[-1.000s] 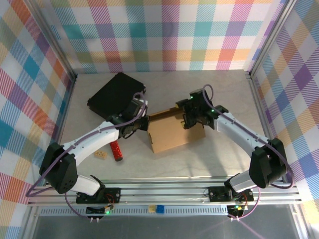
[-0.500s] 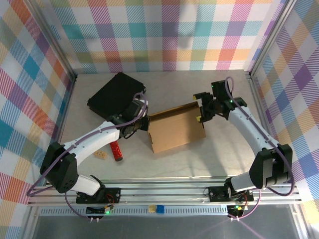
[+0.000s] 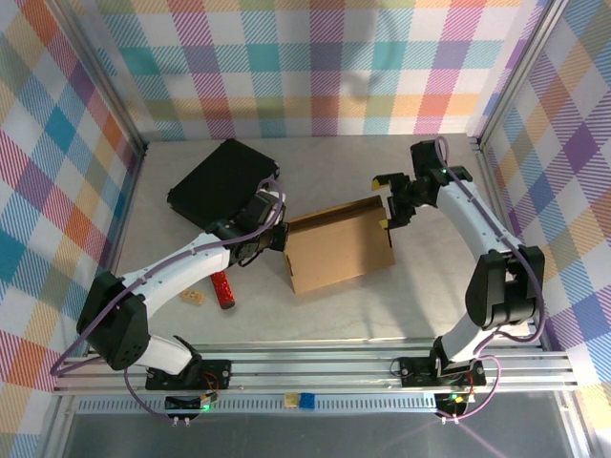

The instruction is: Fold the paper box

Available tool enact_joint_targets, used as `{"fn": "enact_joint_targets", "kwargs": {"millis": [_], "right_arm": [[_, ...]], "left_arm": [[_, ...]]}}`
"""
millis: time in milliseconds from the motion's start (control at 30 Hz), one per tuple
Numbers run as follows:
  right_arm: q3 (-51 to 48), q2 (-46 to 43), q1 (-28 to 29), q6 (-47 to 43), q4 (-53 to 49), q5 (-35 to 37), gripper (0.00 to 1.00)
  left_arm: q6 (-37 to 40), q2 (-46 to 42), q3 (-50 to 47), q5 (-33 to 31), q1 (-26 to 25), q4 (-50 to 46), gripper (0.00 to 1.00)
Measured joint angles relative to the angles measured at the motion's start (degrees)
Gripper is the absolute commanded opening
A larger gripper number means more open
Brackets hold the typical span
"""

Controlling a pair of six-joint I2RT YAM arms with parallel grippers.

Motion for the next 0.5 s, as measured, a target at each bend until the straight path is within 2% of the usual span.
{"fn": "enact_joint_targets", "kwargs": {"millis": [167, 500], "right_arm": [[3.6, 2.5, 0.0, -0.4, -1.6, -0.4, 0.85], [4.0, 4.0, -0.4, -1.5, -3.2, -1.6, 0.76]], "left_arm": [[0.8, 0.0, 0.2, -0.9, -0.5, 0.0, 0.0], [2.1, 0.0, 1.2, -2.7, -1.0, -0.4, 0.0]]}}
